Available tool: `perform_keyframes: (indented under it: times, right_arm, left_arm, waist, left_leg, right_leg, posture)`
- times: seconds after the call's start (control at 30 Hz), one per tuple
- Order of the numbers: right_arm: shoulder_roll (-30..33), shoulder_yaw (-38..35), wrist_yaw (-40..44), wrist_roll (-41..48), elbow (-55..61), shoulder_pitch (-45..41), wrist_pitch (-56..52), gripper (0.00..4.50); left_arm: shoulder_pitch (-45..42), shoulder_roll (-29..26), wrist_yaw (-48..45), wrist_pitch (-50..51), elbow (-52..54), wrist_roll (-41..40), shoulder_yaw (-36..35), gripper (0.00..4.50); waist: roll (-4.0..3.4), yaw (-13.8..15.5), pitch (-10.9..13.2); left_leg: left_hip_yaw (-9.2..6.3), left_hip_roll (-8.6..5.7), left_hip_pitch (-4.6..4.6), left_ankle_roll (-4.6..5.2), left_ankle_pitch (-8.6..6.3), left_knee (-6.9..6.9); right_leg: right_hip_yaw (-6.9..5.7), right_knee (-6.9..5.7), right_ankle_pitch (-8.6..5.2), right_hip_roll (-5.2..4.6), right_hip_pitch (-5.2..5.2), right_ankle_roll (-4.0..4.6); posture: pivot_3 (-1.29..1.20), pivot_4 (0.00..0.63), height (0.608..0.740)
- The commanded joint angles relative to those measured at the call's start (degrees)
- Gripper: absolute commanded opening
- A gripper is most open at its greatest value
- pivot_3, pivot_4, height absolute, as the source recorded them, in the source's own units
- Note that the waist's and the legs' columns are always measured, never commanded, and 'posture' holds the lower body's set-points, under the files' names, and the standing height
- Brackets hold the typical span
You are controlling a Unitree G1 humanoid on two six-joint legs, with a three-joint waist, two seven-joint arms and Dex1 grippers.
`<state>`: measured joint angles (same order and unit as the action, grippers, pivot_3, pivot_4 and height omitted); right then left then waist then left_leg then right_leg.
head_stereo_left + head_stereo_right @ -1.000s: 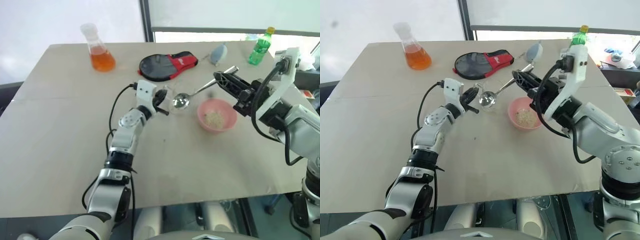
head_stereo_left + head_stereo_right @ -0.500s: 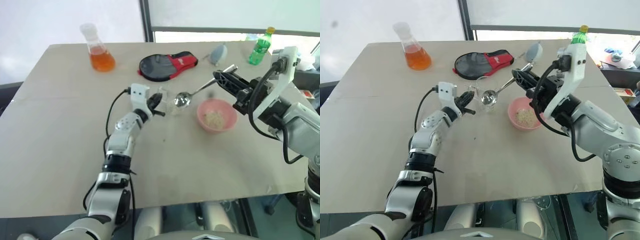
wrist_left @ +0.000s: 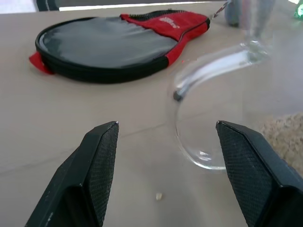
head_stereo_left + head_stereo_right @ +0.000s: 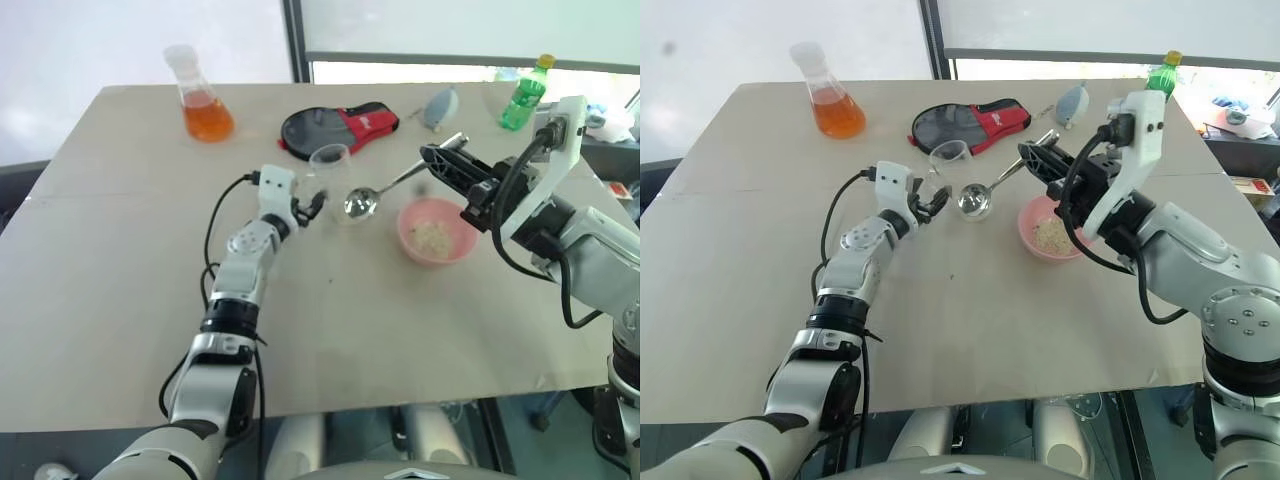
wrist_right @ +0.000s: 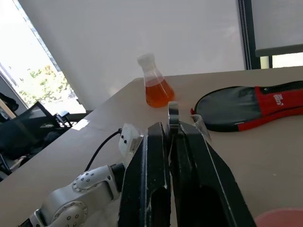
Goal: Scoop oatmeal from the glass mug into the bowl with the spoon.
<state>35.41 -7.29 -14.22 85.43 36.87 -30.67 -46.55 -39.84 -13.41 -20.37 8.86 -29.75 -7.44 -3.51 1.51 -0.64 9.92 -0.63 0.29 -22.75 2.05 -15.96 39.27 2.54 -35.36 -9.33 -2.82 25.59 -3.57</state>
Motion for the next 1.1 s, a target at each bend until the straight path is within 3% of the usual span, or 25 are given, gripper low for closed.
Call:
perform_keyframes:
  times: [0.03, 0.27, 0.37, 0.5, 0.53, 0.9, 1.1]
  right_arm:
    - [0.3, -0.8, -0.3, 0.1, 1.4, -0.2, 1.7, 0.0]
    - [0.6, -0.8, -1.0, 0.8, 1.9, 0.1, 1.9, 0.0]
    - [0.7, -0.9, -1.3, 0.9, 2.0, 0.1, 2.0, 0.0]
    - [0.8, -0.8, -1.6, 0.8, 2.0, 0.0, 2.0, 0.0]
    - [0.6, -0.7, -1.8, 0.3, 1.7, -0.3, 2.1, 0.0]
    - [-2.8, 3.2, 1.4, -14.1, -7.0, -11.6, 2.5, 0.0]
    - [0.7, 8.2, 7.4, -25.9, -8.7, -13.5, -1.0, 0.0]
  left_arm:
    - [-3.1, 0.2, -0.2, -3.2, -2.4, 0.9, 0.4, 3.37]
    - [-8.5, 0.2, -1.5, -7.8, -11.1, 2.6, 1.3, 3.37]
    - [-9.4, 0.0, -2.4, -9.0, -12.9, 2.8, 1.7, 2.17]
    - [-9.4, -0.1, -3.1, -9.7, -12.8, 2.8, 1.9, 0.22]
    - [-9.2, -0.1, -3.1, -9.6, -12.4, 2.6, 1.9, 0.03]
    - [-3.7, 0.9, -3.4, -10.7, 1.7, 2.2, 2.9, 0.03]
    - [-2.4, 2.1, -3.6, -13.1, 7.1, 0.8, 2.4, 0.03]
  waist:
    - [0.0, 0.0, 0.0]
    - [0.0, 0.0, 0.0]
    - [0.01, 0.0, 0.0]
    - [0.03, -0.1, 0.0]
    - [0.04, 0.0, 0.0]
    - [0.02, -0.1, 0.0]
    - [0.01, 0.2, 0.0]
  left_leg:
    - [0.0, 0.0, 0.0, 0.0, 0.0, 0.0]
    - [0.0, -0.01, 0.0, 0.0, 0.0, 0.0]
    - [0.0, -0.01, -0.01, 0.0, 0.0, 0.0]
    - [0.01, 0.0, 0.0, 0.0, 0.0, 0.0]
    - [-0.01, 0.01, 0.01, 0.0, 0.0, 0.0]
    - [0.03, 0.01, -0.02, 0.0, 0.0, 0.0]
    - [0.0, -0.04, -0.14, 0.0, 0.0, 0.0]
  right_leg:
    - [0.0, 0.0, 0.0, 0.0, 0.0, 0.0]
    - [0.0, 0.0, 0.0, 0.0, 0.0, -0.01]
    - [0.0, 0.0, 0.0, 0.0, 0.0, -0.01]
    - [0.0, 0.0, 0.0, 0.0, 0.0, -0.01]
    - [-0.01, -0.01, 0.0, 0.0, -0.01, 0.0]
    - [0.04, -0.06, 0.01, 0.0, 0.08, 0.0]
    - [-0.03, 0.05, 0.02, -0.08, 0.08, 0.0]
  posture:
    - [0.0, 0.15, 0.74]
    - [0.0, 0.15, 0.74]
    - [0.0, 0.15, 0.74]
    - [0.0, 0.15, 0.74]
    - [0.0, 0.15, 0.74]
    - [0.0, 0.15, 0.74]
    - [0.0, 0.15, 0.74]
